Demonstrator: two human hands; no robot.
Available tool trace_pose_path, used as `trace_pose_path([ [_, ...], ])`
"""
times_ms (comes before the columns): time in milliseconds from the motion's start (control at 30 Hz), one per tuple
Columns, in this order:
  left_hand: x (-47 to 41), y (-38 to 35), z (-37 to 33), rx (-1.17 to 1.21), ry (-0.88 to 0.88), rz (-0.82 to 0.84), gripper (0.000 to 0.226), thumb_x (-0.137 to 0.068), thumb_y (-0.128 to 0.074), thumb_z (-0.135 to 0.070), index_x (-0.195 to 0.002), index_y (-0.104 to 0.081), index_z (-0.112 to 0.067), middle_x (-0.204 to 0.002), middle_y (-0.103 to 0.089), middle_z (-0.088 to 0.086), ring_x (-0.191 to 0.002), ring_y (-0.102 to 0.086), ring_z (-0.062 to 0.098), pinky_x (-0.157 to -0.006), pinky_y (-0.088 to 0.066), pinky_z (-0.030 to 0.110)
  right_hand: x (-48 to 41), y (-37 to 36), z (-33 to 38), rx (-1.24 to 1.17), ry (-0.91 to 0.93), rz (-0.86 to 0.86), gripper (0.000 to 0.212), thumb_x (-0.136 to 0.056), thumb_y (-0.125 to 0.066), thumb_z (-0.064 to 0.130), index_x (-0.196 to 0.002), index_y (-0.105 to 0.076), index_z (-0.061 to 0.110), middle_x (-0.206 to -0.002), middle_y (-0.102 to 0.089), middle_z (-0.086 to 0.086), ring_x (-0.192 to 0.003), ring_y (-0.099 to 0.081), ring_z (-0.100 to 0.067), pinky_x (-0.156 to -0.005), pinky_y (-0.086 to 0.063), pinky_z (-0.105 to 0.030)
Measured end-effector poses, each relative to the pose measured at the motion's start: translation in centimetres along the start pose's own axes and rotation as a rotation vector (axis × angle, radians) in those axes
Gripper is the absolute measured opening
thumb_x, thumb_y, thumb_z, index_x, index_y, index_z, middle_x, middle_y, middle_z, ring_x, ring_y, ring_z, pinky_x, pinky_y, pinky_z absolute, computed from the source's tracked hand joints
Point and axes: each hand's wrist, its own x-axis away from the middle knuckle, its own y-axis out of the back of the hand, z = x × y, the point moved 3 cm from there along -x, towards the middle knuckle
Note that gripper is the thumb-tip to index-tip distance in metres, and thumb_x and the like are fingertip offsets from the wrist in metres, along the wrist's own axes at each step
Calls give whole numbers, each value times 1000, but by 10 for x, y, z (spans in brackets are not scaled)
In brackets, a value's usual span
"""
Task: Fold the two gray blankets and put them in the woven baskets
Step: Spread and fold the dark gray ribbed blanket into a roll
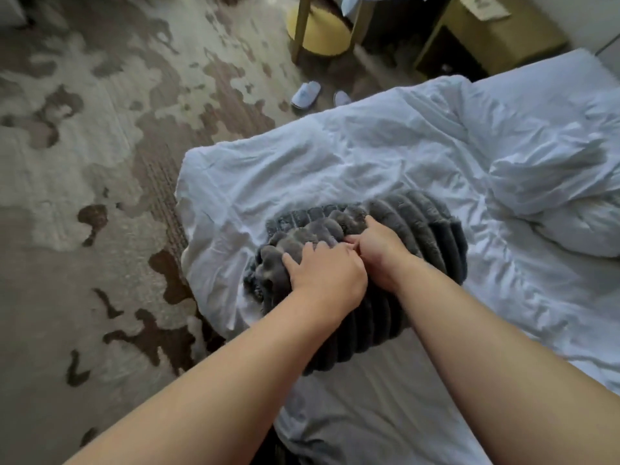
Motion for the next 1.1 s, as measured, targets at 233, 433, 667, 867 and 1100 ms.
trace_pose_path([
  [233, -42, -32, 12, -108, -15, -218, 44, -98, -22, -32, -140, -35, -28, -146, -35, -1, -142, -18, 24, -113, -4, 61, -24, 58, 23, 1114, 630, -368, 39, -87, -51, 26, -125, -60, 23, -133, -55, -3, -129, -40, -28, -106, -29, -37],
  [433, -81, -42, 52, 13, 99, -329, 55, -94, -28, -36, -148, -28, -32, -156, -27, -6, -145, -18, 16, -118, -3, 50, -88, 88, -5, 1250, 701, -212, 54, -99, -27, 51, -150, -26, 34, -160, -18, 6, -148, -10, -18, -118, -4, -44],
  [667, -147, -67, 78, 125, 94, -406, 60, -84, -27, -41, -138, -50, -26, -141, -51, -4, -131, -43, 19, -111, -26, 47, -157, 75, -30, 1107, 751, -322, 63, -89, -22, 44, -149, -33, 27, -158, -28, 2, -146, -19, -21, -117, -7, -38],
  [867, -193, -99, 94, 161, 68, -545, 62, -79, -27, -42, -117, -66, -13, -115, -65, 10, -105, -59, 33, -92, -42, 46, -227, 52, -53, 1093, 856, -419, 66, -86, -25, 36, -141, -45, 8, -149, -42, -14, -136, -36, -37, -110, -22, -50],
  [1100, -246, -132, 114, 76, 157, -524, 63, -79, -24, -46, -104, -69, -9, -100, -63, 17, -88, -57, 36, -76, -35, 40, -293, 37, -72, 1125, 882, -459, 68, -83, -27, 38, -136, -50, 3, -142, -47, -20, -128, -32, -31, -102, -25, -44],
])
